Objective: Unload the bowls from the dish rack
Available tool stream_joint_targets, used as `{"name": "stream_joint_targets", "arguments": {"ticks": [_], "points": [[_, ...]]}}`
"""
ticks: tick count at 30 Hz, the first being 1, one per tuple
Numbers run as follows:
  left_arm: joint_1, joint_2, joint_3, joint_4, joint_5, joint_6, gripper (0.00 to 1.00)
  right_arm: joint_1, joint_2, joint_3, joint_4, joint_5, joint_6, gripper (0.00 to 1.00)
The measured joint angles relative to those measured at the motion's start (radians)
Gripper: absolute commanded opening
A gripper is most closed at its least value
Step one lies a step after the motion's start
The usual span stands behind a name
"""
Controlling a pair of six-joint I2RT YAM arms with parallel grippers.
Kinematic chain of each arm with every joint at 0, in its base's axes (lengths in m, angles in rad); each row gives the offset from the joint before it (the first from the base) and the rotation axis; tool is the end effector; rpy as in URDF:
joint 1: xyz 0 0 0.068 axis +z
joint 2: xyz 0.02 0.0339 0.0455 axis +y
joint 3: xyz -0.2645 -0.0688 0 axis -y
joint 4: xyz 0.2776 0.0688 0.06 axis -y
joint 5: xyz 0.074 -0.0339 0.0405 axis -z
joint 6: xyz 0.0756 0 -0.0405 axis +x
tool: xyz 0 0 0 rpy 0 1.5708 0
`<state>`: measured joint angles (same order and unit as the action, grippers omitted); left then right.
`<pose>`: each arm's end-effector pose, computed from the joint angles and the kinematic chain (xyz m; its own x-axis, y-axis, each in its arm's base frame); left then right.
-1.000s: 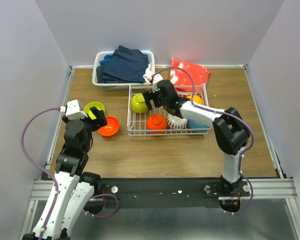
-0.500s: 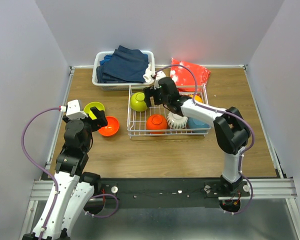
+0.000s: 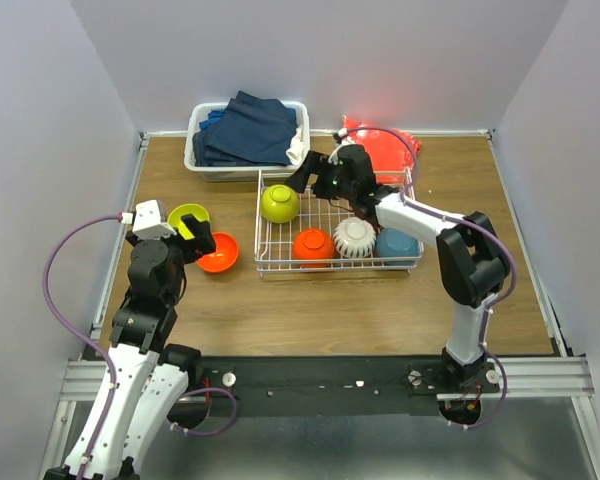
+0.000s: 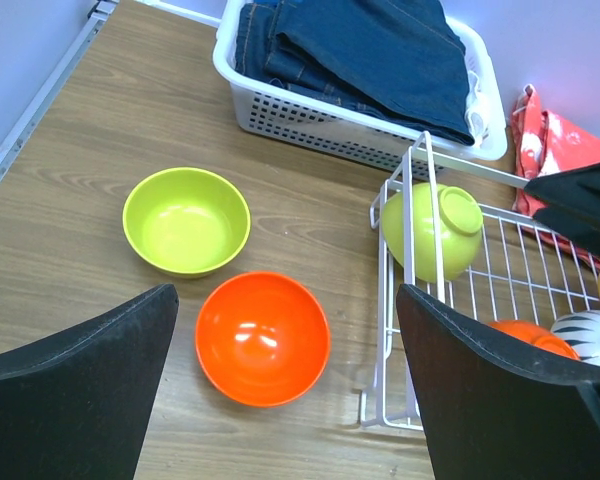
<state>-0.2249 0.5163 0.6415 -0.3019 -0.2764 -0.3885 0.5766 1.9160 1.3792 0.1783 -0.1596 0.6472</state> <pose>0.2019 -0.0250 0.3125 -0.1407 -0.3417 -0.9292 -0.1087 0.9382 -0.3285 0.4276 0.2924 0.2198 -0.6344 0.2975 -0.7134 -0.3516 0.7109 0.6091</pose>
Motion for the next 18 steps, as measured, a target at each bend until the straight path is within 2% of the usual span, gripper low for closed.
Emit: {"name": "stream_joint_targets", "arguments": {"ticks": [8,18], "points": [[-0.007,-0.007,0.000,0.000,0.000,0.000,0.99,-0.004,0.109,0.043,-0.016,-0.076,0.184,1.00],[-0.014,-0.016,0.000,0.000,0.000,0.003,0.99,-0.011,0.178,0.137,-0.120,-0.105,0.238,1.00]]}}
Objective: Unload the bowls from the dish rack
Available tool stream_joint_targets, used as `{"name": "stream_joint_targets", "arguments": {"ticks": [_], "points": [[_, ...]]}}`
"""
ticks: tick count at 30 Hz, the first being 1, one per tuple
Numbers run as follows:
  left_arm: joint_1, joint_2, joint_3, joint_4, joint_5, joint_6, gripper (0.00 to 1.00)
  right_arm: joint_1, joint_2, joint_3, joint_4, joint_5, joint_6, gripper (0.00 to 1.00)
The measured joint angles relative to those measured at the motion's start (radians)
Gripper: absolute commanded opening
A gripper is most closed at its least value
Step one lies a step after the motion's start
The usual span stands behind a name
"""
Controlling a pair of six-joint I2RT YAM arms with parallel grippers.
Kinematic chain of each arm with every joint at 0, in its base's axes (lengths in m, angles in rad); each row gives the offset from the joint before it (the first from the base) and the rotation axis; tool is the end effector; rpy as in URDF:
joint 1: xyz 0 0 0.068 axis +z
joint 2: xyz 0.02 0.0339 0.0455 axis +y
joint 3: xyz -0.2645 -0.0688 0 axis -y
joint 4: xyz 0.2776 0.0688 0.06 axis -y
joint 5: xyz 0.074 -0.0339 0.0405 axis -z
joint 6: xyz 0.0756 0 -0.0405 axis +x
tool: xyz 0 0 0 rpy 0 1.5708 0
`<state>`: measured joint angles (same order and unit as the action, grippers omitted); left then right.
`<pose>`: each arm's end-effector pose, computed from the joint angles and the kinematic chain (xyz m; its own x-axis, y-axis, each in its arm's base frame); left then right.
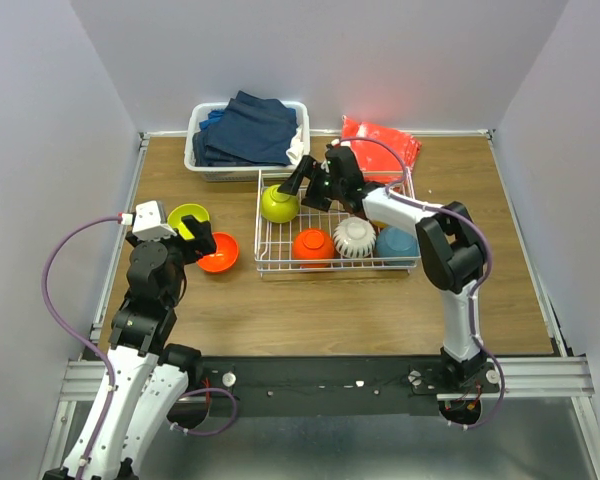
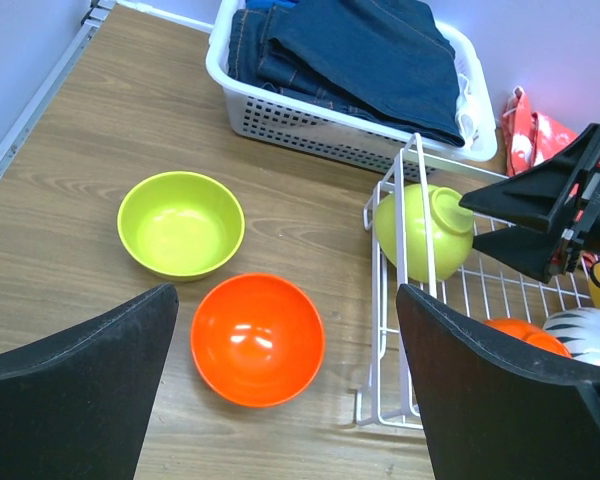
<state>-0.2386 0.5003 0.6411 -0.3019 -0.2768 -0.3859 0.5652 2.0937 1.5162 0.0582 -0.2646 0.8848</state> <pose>0.1984 -0.0270 0.3152 -0.1313 -0.3407 -0.9310 -0.0909 0.9393 -0.3309 0.4497 0.3086 0.1684 -0.8138 0.3682 -0.4495 -0.1246 0.6450 0.7540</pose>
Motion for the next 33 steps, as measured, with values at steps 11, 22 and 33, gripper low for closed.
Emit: {"name": "stream_joint_targets", "arguments": {"ticks": [11,22,33], "points": [[-0.006,0.000,0.000,0.000,0.000,0.001,0.99,-0.004,0.042,0.021,-0.053,-0.052,0.024,1.00],[-0.008,0.000,0.000,0.000,0.000,0.002,0.99,-0.008,0.046,0.045,-0.083,-0.050,-0.016,1.00],[-0.010,0.000,-0.002,0.000,0.000,0.002,0.99,-0.008,0.026,0.059,-0.112,-0.014,-0.045,0.99]]}}
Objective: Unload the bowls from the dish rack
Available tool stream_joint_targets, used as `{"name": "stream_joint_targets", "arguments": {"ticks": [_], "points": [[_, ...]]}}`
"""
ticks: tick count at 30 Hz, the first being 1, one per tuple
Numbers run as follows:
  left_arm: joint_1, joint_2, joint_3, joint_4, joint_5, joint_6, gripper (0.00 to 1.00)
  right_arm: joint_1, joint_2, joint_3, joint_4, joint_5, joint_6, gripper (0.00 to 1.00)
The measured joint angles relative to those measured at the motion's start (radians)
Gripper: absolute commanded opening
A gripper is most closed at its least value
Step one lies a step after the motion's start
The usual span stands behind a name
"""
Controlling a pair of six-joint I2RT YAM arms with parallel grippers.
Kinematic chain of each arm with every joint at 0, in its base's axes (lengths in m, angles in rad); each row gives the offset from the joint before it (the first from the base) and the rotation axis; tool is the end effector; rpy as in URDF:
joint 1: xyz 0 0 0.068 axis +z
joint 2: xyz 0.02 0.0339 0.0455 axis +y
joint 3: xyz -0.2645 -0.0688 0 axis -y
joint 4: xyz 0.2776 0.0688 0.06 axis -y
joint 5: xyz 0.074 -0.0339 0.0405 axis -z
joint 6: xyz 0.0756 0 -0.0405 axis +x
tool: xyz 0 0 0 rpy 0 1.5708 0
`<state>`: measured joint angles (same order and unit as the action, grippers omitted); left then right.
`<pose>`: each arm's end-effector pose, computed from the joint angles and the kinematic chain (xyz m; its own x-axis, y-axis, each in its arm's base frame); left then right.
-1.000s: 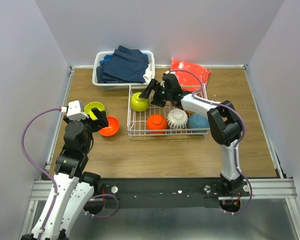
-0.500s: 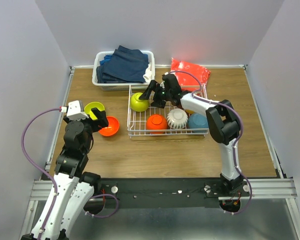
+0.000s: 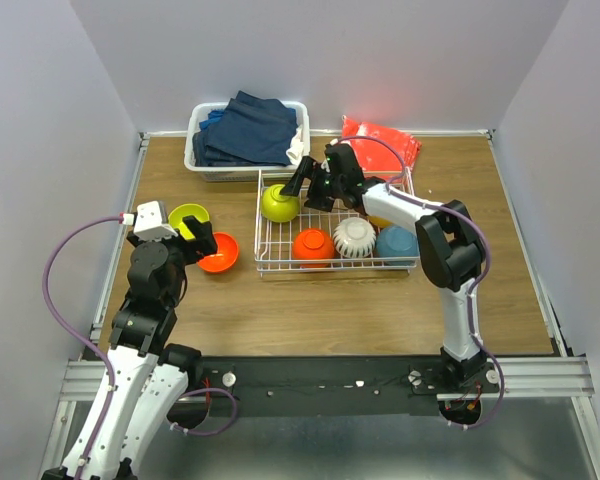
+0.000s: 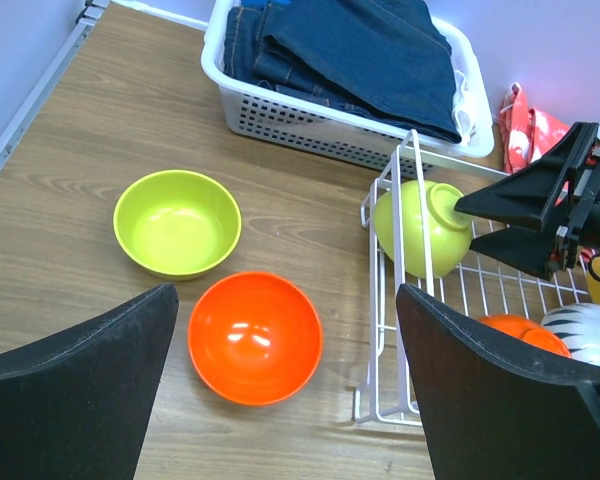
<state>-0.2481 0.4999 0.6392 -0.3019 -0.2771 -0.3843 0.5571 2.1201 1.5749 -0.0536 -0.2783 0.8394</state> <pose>0.1982 -0.0289 0.3145 -0.1359 -0.3376 -0.9314 -0.0825 0.9408 -0.3289 0.4539 0.3072 0.1637 -0.8413 0.3191 -0.4365 -0.1121 0.6868 0.7182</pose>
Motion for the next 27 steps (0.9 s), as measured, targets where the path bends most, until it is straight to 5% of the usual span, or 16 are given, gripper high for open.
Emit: {"name": "stream_joint_targets", "arguments": {"ticks": [27], "points": [[-0.002,-0.014,0.000,0.000,0.000,0.003,0.99,0.000,0.035,0.008,0.011,-0.086,0.109,1.00]]}}
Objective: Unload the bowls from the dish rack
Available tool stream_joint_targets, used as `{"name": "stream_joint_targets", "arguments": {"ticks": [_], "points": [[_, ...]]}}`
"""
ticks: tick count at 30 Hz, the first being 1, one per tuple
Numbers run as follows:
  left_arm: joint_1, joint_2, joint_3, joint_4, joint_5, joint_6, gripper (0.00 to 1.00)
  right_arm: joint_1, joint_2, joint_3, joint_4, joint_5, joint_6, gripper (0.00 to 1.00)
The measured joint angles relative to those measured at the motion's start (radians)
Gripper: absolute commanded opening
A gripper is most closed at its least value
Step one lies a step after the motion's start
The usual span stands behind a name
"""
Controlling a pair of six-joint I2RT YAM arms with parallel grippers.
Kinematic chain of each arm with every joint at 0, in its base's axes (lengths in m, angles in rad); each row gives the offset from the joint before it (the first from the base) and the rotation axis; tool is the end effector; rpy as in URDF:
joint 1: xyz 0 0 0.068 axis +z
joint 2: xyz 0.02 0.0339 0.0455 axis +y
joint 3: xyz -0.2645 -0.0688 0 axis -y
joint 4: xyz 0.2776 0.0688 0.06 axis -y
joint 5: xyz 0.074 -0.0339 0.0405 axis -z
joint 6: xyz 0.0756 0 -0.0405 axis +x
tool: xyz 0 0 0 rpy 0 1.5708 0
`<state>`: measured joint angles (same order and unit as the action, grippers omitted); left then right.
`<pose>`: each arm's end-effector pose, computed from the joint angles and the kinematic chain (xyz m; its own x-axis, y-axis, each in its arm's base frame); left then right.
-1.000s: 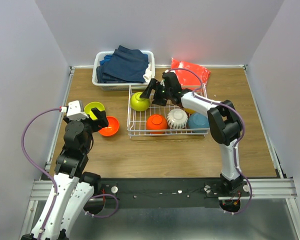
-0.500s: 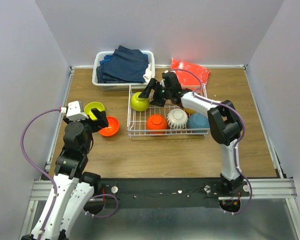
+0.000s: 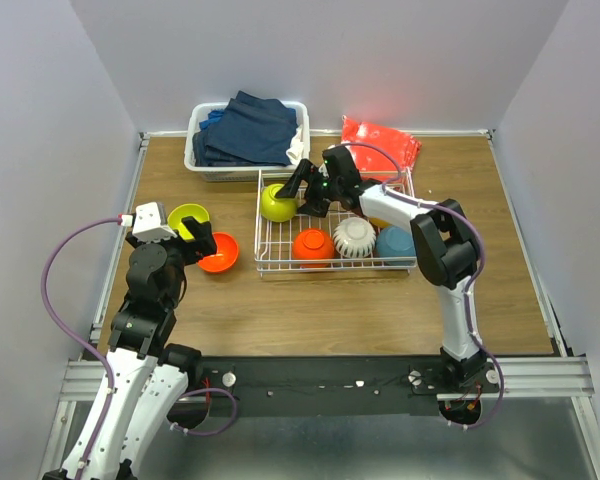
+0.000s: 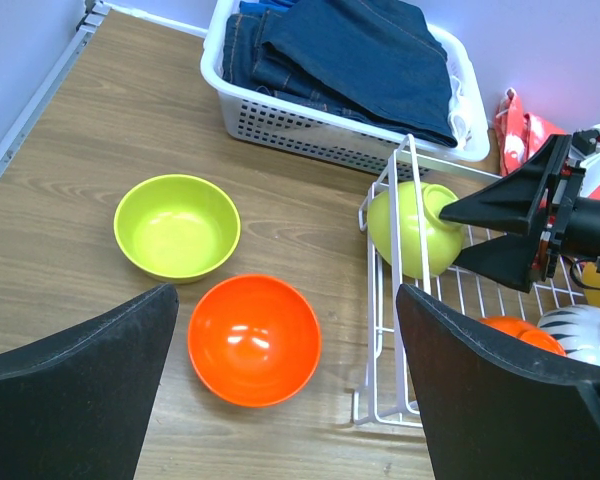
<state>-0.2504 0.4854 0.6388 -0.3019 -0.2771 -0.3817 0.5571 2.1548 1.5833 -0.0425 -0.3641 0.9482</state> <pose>0.1953 -0.0286 0.3169 -0.1242 -0.3381 -0.9329 -0.0755 0.9407 -0.3308 0.4526 0.3137 0.1511 -0.8872 0.3417 -0.3100 -0.0349 0.6202 0.7836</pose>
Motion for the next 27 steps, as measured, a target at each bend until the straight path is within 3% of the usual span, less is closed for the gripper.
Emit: {"name": "stream_joint_targets", "arguments": {"ticks": [27], "points": [[0.000,0.000,-0.002,0.000,0.000,0.000,0.99,0.011,0.003,0.026,-0.023,0.167,0.124,1.00]]}}
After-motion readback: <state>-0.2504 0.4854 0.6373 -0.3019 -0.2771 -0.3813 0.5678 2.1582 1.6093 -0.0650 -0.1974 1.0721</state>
